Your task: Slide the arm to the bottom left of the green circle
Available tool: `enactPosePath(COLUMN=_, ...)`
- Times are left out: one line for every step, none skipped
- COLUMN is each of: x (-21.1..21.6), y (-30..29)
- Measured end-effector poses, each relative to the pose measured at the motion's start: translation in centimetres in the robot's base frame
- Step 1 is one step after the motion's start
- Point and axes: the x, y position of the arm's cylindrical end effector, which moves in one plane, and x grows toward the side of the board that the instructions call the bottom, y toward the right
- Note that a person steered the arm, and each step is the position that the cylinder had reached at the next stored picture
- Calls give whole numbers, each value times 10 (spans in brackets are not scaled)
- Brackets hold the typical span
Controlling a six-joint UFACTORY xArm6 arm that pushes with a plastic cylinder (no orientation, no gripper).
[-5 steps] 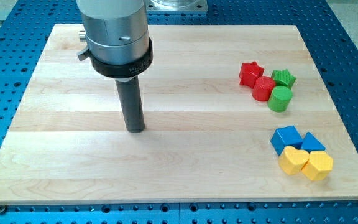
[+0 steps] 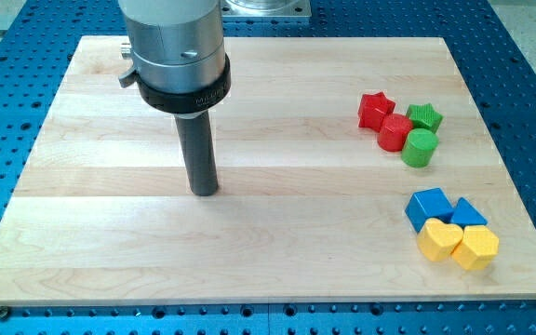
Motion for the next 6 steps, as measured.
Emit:
enactPosePath(x=0, y=-4)
enactPosePath(x=0, y=-4)
enactPosePath(x=0, y=-4)
enactPosePath(x=0, y=32)
enactPosePath(x=-14, y=114)
enactPosePath(x=-20, y=127)
